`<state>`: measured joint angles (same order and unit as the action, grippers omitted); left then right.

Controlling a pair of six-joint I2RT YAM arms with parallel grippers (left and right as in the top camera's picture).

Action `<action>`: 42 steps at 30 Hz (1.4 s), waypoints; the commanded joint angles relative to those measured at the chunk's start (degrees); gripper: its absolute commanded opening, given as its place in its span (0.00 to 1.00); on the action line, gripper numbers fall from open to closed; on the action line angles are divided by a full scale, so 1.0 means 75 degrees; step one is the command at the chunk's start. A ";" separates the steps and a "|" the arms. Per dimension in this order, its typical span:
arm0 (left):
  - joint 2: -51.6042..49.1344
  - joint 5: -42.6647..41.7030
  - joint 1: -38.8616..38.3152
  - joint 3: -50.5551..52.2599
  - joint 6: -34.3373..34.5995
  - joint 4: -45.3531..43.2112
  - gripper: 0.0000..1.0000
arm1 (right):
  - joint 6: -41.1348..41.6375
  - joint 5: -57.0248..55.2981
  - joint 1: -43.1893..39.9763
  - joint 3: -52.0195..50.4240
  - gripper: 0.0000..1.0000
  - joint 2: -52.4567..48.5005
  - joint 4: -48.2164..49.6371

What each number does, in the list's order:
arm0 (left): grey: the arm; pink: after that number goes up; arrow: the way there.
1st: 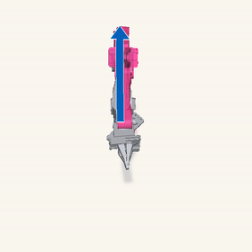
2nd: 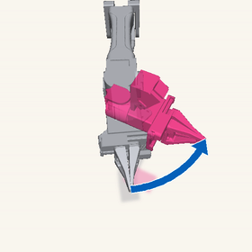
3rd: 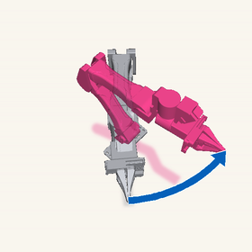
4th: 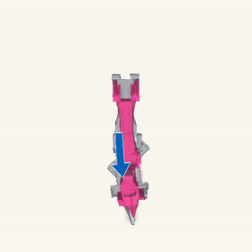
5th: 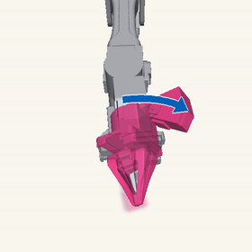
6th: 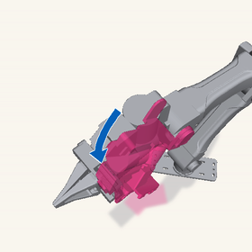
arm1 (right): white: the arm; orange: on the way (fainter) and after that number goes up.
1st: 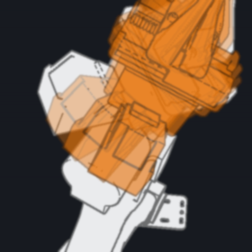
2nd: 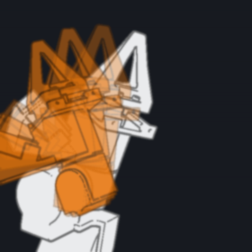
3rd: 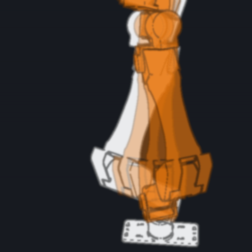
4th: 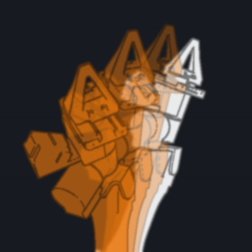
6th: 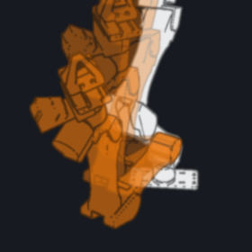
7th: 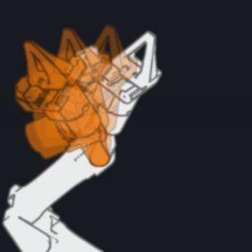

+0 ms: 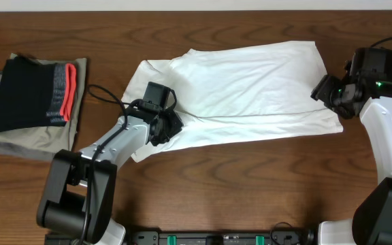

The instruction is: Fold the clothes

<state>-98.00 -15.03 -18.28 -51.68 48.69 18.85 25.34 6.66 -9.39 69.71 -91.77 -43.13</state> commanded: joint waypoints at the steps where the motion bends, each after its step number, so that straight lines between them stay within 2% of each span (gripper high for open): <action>1: -0.0093 0.0006 -0.0003 -0.0128 -0.0015 -0.0029 0.13 | -0.0105 0.0032 0.0061 0.0096 0.65 0.0050 -0.0029; 3: -0.0087 0.0003 -0.0003 -0.0137 -0.0012 -0.0085 0.06 | -0.0102 0.0029 0.0061 0.0096 0.65 0.0050 -0.0026; 14: 0.0254 -0.0105 -0.0003 -0.0618 -0.0020 -0.0119 0.06 | -0.0102 0.0029 0.0061 0.0096 0.64 0.0050 -0.0026; 20: 0.0251 0.0431 -0.0003 -0.0629 -0.0035 -0.0775 0.06 | -0.0093 0.0032 0.0061 0.0093 0.64 0.0050 -0.0047; 26: 0.0236 0.1105 -0.0003 -0.0627 -0.0612 -0.1562 0.06 | -0.0073 0.0032 0.0061 0.0093 0.62 0.0050 -0.0140; 32: 0.0230 0.1306 -0.0003 -0.0627 -0.1332 -0.2757 0.06 | -0.0073 0.0035 0.0061 0.0090 0.61 0.0050 -0.0221; 37: 0.0044 0.1647 -0.0003 -0.0627 -0.1411 -0.3249 0.07 | -0.0061 0.0035 0.0061 0.0090 0.61 0.0050 -0.0289; 38: -0.0026 0.1696 -0.0003 -0.0627 -0.1413 -0.3284 0.13 | -0.0032 0.0035 0.0061 0.0090 0.61 0.0050 -0.0315; 40: -0.0172 0.1757 -0.0003 -0.0627 -0.1565 -0.3334 0.49 | -0.0017 0.0044 0.0064 0.0090 0.61 0.0050 -0.0356; 42: -0.0283 0.1757 -0.0003 -0.0627 -0.1772 -0.3331 0.74 | -0.0017 0.0047 0.0064 0.0090 0.62 0.0050 -0.0399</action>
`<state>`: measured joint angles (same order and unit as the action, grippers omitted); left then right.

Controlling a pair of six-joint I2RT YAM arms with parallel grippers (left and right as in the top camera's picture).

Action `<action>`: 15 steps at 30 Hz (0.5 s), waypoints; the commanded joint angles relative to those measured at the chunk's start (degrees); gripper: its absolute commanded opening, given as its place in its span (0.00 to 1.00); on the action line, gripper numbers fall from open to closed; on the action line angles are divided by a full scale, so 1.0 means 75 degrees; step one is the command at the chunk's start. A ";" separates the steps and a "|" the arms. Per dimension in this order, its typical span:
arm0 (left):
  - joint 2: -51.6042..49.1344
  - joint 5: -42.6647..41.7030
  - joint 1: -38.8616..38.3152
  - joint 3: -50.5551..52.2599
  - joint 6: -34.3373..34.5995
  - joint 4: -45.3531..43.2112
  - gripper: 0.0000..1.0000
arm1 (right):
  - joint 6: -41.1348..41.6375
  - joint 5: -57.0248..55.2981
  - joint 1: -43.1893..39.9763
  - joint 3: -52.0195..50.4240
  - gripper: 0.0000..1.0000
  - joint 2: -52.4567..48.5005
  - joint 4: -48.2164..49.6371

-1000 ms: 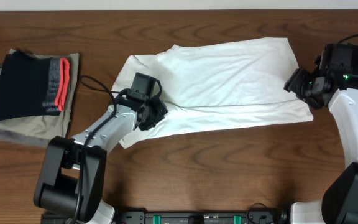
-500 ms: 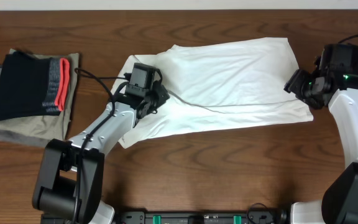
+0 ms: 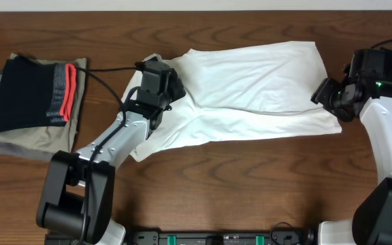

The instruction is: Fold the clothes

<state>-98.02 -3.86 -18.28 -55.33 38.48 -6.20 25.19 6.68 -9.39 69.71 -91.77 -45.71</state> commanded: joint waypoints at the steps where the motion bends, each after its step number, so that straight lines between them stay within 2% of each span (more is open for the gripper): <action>1: -0.0323 0.0268 -0.0003 -0.0140 -0.0565 0.0015 0.86 | 0.0003 0.0061 0.0064 0.0090 0.62 0.0050 -0.0076; 2: -0.0335 0.0265 -0.0003 -0.0140 -0.0711 0.0026 0.93 | 0.0003 0.0087 0.0064 0.0090 0.62 0.0050 -0.0082; 5: -0.0318 0.0265 0.0000 -0.0143 -0.0933 0.0251 0.96 | -0.0006 0.0440 0.0064 0.0090 0.63 0.0050 -0.0082; 9: -0.0169 0.0160 0.0015 -0.0143 -0.0927 0.1040 0.96 | -0.0259 0.1128 0.0198 0.0090 0.63 0.0050 -0.0172; 15: 0.0262 -0.0256 0.0020 -0.0143 -0.0930 0.2401 0.96 | -0.0460 0.1084 0.0758 0.0090 0.64 0.0050 -0.0411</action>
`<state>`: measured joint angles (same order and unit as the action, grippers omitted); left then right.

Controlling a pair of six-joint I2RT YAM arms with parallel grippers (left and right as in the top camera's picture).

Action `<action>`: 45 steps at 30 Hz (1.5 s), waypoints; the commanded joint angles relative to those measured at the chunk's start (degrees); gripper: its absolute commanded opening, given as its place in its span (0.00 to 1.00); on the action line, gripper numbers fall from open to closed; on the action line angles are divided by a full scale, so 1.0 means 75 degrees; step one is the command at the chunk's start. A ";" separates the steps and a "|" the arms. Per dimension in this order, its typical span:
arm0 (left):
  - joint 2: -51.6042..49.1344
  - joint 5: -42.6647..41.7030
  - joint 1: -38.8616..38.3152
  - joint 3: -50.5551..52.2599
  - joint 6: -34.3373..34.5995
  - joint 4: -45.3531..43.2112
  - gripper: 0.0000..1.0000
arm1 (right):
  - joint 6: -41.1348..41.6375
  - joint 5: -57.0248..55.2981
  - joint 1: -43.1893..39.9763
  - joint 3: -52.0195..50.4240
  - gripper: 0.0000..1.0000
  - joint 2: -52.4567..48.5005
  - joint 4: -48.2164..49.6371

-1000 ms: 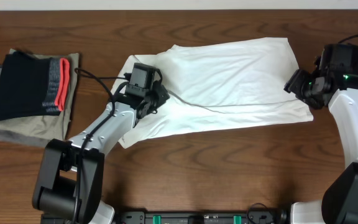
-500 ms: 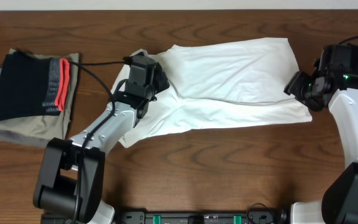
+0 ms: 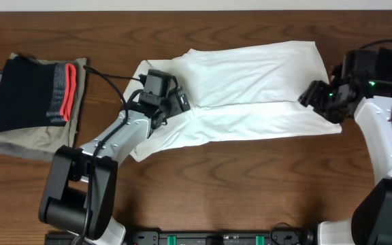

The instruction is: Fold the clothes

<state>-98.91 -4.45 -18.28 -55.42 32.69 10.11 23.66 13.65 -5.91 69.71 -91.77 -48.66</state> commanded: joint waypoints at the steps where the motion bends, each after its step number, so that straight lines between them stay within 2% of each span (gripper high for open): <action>1: 0.0420 -0.0175 0.0020 -0.0131 -0.0157 0.0326 0.96 | -0.0254 0.0029 0.0373 0.0090 0.64 0.0047 0.0000; 7: 0.0554 -0.0181 0.0119 -0.0131 -0.0160 0.0921 0.97 | -0.0198 -0.1341 0.0641 0.0090 0.66 0.0047 -0.0017; 9: 0.0595 -0.0201 0.0166 -0.0131 -0.0160 0.1282 0.96 | 0.0140 -0.1778 0.0624 0.0090 0.66 0.0047 -0.0277; 13: 0.0627 -0.0379 0.0219 -0.0131 -0.0160 0.2127 0.96 | 0.0236 -0.2197 0.0554 0.0038 0.63 0.0000 -0.0513; 14: 0.0627 -0.0376 0.0221 -0.0131 -0.0175 0.2349 0.96 | 0.0233 -0.2212 0.0530 -0.0009 0.58 -0.0020 -0.0463; 19: 0.0624 -0.0318 0.0254 -0.0128 -0.0705 0.2751 0.93 | 0.0236 -0.2250 0.0399 -0.0501 0.23 -0.0204 0.0286; 23: 0.0615 -0.0318 0.0437 -0.0128 -0.0813 0.2760 0.82 | 0.0283 -0.2320 0.0306 -0.0927 0.07 -0.0402 0.0874; 25: 0.0615 -0.0318 0.0589 -0.0125 -0.0839 0.2763 0.72 | 0.0356 -0.2390 0.0195 -0.1011 0.01 -0.0533 0.0962; 28: 0.0615 -0.0321 0.0825 -0.0076 -0.1107 0.2760 0.53 | 0.0321 -0.2387 0.0003 -0.1035 0.01 -0.0833 0.1093; 34: 0.0615 -0.0382 0.1014 0.0009 -0.1163 0.2754 0.30 | 0.0239 -0.2366 -0.0125 -0.1035 0.01 -0.1562 0.1457; 38: 0.0586 -0.0385 0.1014 0.0009 -0.1160 0.2760 0.09 | 0.0242 -0.2363 -0.0125 -0.1035 0.01 -0.1938 0.1638; 39: 0.0557 -0.0385 0.1014 0.0009 -0.1160 0.2751 0.06 | 0.0242 -0.2366 -0.0128 -0.1035 0.01 -0.2014 0.1638; 45: 0.0029 -0.0781 0.1014 0.0009 -0.1160 0.2771 0.06 | 0.0248 -0.2363 -0.0221 -0.1035 0.01 -0.2221 0.1545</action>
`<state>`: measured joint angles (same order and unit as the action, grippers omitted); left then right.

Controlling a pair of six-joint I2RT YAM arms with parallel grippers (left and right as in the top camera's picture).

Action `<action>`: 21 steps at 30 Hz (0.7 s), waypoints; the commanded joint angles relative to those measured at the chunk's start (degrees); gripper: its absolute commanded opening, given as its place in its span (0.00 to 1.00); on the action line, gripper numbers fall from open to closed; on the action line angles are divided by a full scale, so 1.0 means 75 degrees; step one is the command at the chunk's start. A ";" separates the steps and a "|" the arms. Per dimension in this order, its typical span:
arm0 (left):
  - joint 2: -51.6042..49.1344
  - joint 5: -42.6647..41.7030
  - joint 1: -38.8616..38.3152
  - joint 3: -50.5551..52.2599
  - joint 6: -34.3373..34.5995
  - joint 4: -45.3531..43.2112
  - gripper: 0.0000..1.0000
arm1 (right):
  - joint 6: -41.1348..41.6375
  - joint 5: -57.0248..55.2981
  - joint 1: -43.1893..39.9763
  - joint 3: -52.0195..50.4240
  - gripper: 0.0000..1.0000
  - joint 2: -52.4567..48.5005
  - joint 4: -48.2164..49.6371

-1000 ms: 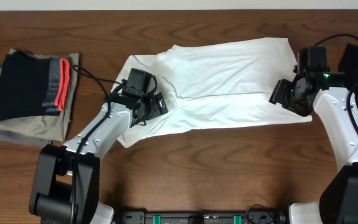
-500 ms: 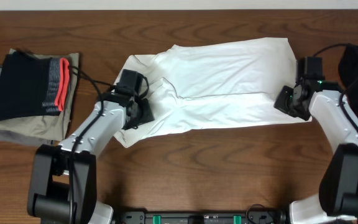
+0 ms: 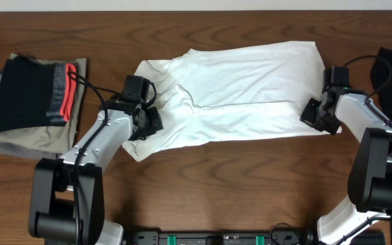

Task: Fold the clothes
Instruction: 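Hold the lower folded edge with both grippers and smooth it flat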

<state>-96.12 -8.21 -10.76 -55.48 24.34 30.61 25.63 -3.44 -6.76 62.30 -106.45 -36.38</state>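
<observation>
A white garment (image 3: 250, 82) lies spread across the middle of the wooden table, with a crease running along its length. My left gripper (image 3: 147, 124) rests low on the garment's left end, near the front edge. My right gripper (image 3: 314, 113) sits at the garment's front right corner. In the overhead view the wrists hide both sets of fingers, so neither shows as open or shut. The only view given now is the overhead one.
At the far left is a stack of folded clothes (image 3: 33, 95): a black piece with a red and grey band on olive and grey cloth. A dark shape lies at the right edge. The left arm's cable (image 3: 90, 85) loops over the stack's corner.
My left gripper has moved left and toward the front, from the crease near the garment's upper left to its left end. My right gripper has dropped from beside the right edge to the front right corner.
First my left gripper lay on the garment's lower left part, with the right gripper beside the right end. Then the left one was at the upper left, then on the crease. Now it is at the left end, and the garment's left part lies flatter.
</observation>
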 commanded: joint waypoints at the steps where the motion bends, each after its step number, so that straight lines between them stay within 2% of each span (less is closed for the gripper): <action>1: -0.0460 -0.0393 0.0012 0.0017 -0.0047 0.0073 0.06 | 0.0006 -0.0085 -0.0134 -0.0047 0.01 -0.0271 -0.0137; 21: -0.0822 -0.0364 0.0119 0.0017 0.0510 0.2276 0.06 | 0.0358 -0.0105 -0.0877 -0.0411 0.01 -0.0268 -0.1043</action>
<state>-101.16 -11.66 -10.31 -55.59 26.65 46.13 26.35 -1.30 -11.79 62.24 -106.24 -42.02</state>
